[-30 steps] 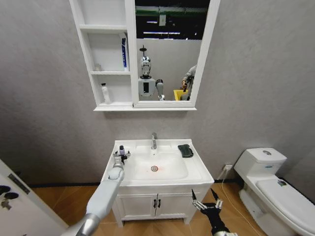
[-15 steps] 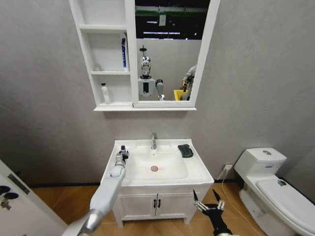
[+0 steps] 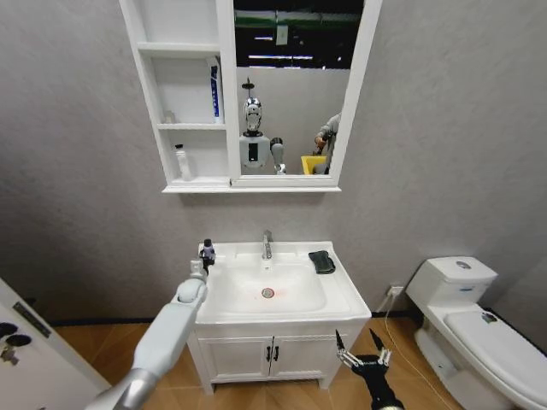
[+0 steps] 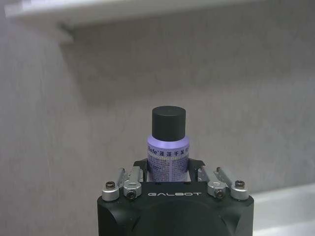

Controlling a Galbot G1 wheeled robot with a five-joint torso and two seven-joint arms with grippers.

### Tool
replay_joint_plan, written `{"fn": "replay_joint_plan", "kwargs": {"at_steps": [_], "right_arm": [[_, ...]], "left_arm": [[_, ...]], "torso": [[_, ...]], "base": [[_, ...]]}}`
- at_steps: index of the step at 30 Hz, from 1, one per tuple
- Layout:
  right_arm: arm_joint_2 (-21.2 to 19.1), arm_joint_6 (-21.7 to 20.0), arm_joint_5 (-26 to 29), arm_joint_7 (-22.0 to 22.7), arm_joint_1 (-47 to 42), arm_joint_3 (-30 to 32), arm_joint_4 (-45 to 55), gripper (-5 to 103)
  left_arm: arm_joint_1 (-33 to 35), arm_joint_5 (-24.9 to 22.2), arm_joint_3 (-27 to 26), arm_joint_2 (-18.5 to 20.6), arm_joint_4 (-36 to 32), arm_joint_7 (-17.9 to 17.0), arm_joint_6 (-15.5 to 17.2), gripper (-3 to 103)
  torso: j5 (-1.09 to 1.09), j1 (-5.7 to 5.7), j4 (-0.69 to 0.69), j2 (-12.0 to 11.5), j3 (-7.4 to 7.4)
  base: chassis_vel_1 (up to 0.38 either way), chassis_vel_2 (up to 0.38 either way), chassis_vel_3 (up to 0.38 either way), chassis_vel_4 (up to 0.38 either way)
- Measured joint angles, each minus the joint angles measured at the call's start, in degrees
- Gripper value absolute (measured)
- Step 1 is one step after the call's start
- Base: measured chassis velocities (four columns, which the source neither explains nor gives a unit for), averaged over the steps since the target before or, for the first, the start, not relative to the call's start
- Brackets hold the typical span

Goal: Move facial cleanser and shampoo from washbasin to cabinet, then wipe washbasin with towel.

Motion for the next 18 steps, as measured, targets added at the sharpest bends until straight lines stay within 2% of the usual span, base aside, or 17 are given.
{"fn": "replay_joint_plan", "kwargs": {"at_steps": [1, 2, 4, 5, 8, 9, 11, 13, 14, 16, 18], "right_arm": [[0.09, -0.09, -0.12, 0.0, 0.18, -0.17, 0.0, 100], [0.09, -0.09, -0.12, 0.0, 0.18, -0.17, 0.0, 100], [0.25, -0.33, -0.31, 0.0, 0.49, -0.53, 0.0, 100], [0.25, -0.33, -0.31, 0.0, 0.49, -0.53, 0.0, 100], [0.3, -0.8, -0.31, 0.0, 0.98, -0.95, 0.0, 100], [0.3, -0.8, -0.31, 0.0, 0.98, -0.95, 0.0, 100], [0.23, -0.95, -0.31, 0.0, 1.28, -1.04, 0.0, 100], [0.16, -0.97, -0.29, 0.0, 1.49, -1.03, -0.06, 100], [0.16, -0.97, -0.29, 0.0, 1.49, -1.03, -0.06, 100], [0.19, -0.87, -0.24, 0.0, 1.42, -1.01, -0.44, 100], [0.23, -0.71, -0.22, 0.0, 1.28, -1.01, -0.62, 100]], "left_arm": [[-1.21, -2.65, 0.82, 2.64, -3.72, 0.86, 2.46, 42], [-1.21, -2.65, 0.82, 2.64, -3.72, 0.86, 2.46, 42], [-4.71, -10.23, 2.28, 8.67, -10.37, 3.5, 8.99, 42], [-4.71, -10.23, 2.28, 8.67, -10.37, 3.5, 8.99, 42], [-12.57, -22.03, 4.45, 16.09, -15.23, 5.24, 18.64, 42], [-12.57, -22.03, 4.45, 16.09, -15.23, 5.24, 18.64, 42], [-19.16, -29.43, 6.55, 18.68, -15.53, 5.62, 24.02, 42], [-25.46, -33.48, 8.95, 18.9, -13.42, 5.46, 26.55, 42], [-25.46, -33.48, 8.95, 18.9, -13.42, 5.46, 26.55, 42], [-31.59, -36.46, 12.01, 17.44, -9.67, 4.98, 28.15, 42], [-33.5, -37.28, 13.11, 16.58, -8.1, 4.84, 28.58, 42]], "torso": [[0.01, 0.0, 0.0, 0.0, 0.0], [0.01, 0.0, 0.0, 0.0, 0.0], [0.0, -0.01, -0.05, 0.0, 0.0], [0.0, -0.01, -0.05, 0.0, 0.0], [0.0, -0.01, 0.01, 0.0, 0.0], [0.0, -0.01, 0.01, 0.0, 0.0], [0.0, -0.01, 0.01, 0.01, 0.0], [0.0, -0.01, -0.02, 0.01, 0.0], [0.0, -0.01, -0.02, 0.01, 0.0], [0.02, -0.01, -0.03, 0.01, 0.0], [0.0, 0.0, -0.03, 0.01, 0.0]], "base": [[0.0, 0.0, 0.0, 0.0], [0.0, 0.0, 0.0, 0.0], [0.0, 0.0, 0.0, 0.0], [0.0, 0.0, 0.0, 0.0], [0.0, 0.0, 0.0, 0.0], [0.0, 0.0, 0.0, 0.0], [0.0, 0.0, 0.0, 0.0], [0.0, 0.0, 0.0, 0.0], [0.0, 0.0, 0.0, 0.0], [0.0, 0.0, 0.0, 0.0], [0.0, 0.0, 0.0, 0.0]]}}
